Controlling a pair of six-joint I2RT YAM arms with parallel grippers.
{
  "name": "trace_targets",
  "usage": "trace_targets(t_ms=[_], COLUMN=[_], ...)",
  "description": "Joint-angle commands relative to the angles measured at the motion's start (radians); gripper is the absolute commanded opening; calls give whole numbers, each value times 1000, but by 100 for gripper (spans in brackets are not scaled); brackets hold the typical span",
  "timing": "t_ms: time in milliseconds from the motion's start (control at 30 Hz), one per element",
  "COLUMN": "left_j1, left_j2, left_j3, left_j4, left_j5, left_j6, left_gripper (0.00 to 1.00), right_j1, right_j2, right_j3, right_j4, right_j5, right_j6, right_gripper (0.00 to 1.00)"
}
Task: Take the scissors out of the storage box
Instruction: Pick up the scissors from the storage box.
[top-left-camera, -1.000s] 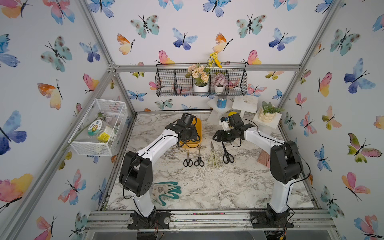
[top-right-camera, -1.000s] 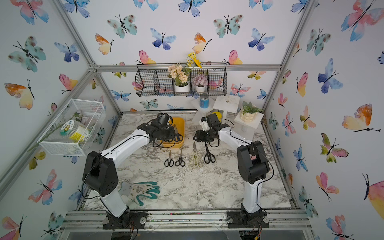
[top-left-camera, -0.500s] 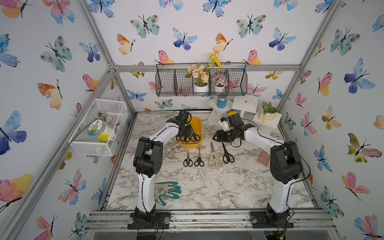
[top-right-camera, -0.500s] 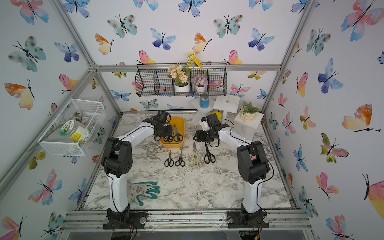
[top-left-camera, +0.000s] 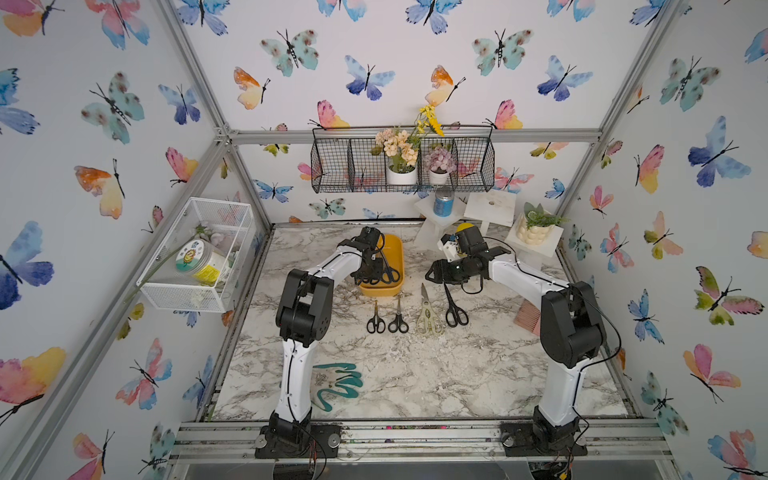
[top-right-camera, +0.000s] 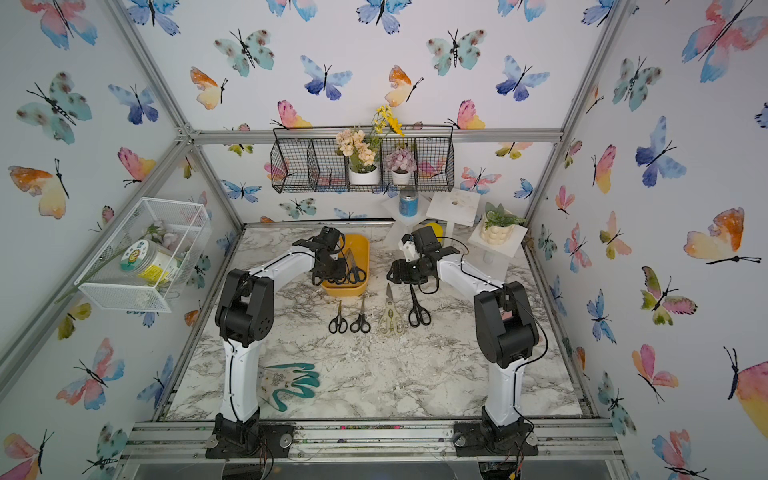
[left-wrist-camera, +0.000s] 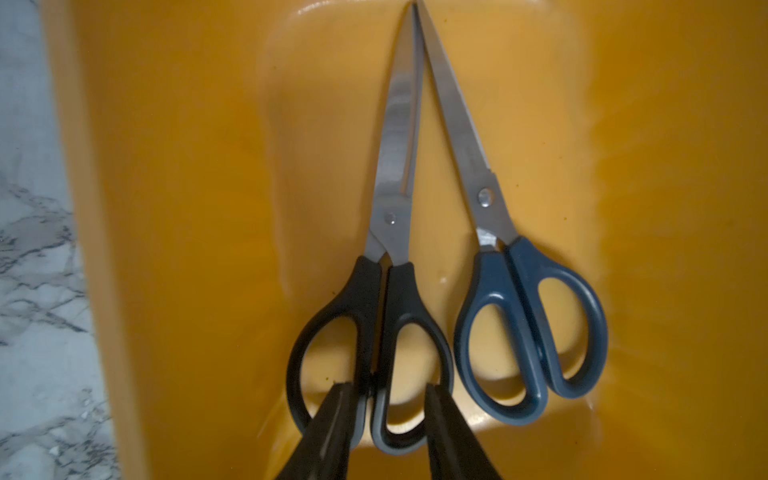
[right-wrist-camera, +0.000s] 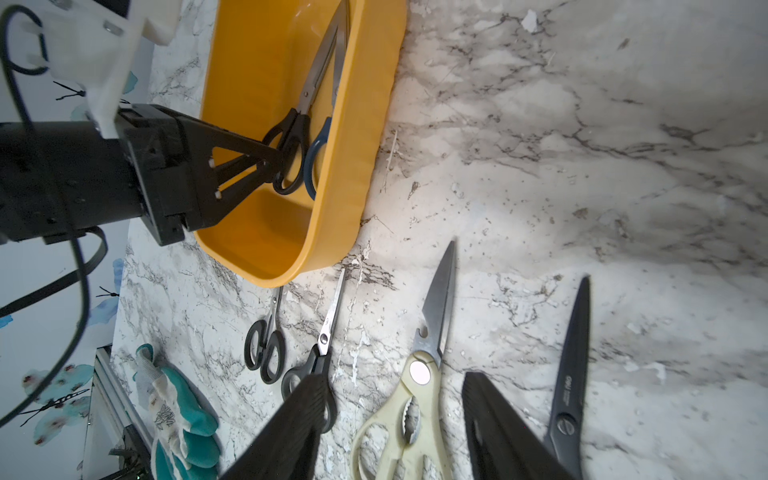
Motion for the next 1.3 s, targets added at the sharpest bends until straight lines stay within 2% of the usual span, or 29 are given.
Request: trace_targets(t_ms=[0,400,567,800,1033,1267], left_j1=[12,22,32,39,39,37], left_j2=[37,140,156,105,9,-62], left_j3=[19,65,63,95,143,124], left_j4=[-22,-32,-34,-22,-1,2], left_j5=[-51,-18,36,64,91,111], left_j6=[38,99,70,45,4,-20], left_gripper=[35,34,19,11,9,8], right_j1=[6,6,6,6,7,7], right_j2=[-8,8,12,16,11,2], right_j3=[34,72,86,89,83,55], right_j4=[-40,-69,-75,-76,-70,-46], right_j5=[4,11,13,13,12,4], right_j6=[-9,-14,-14,-14,-12,-6], right_gripper=[58,58,58,58,58,58])
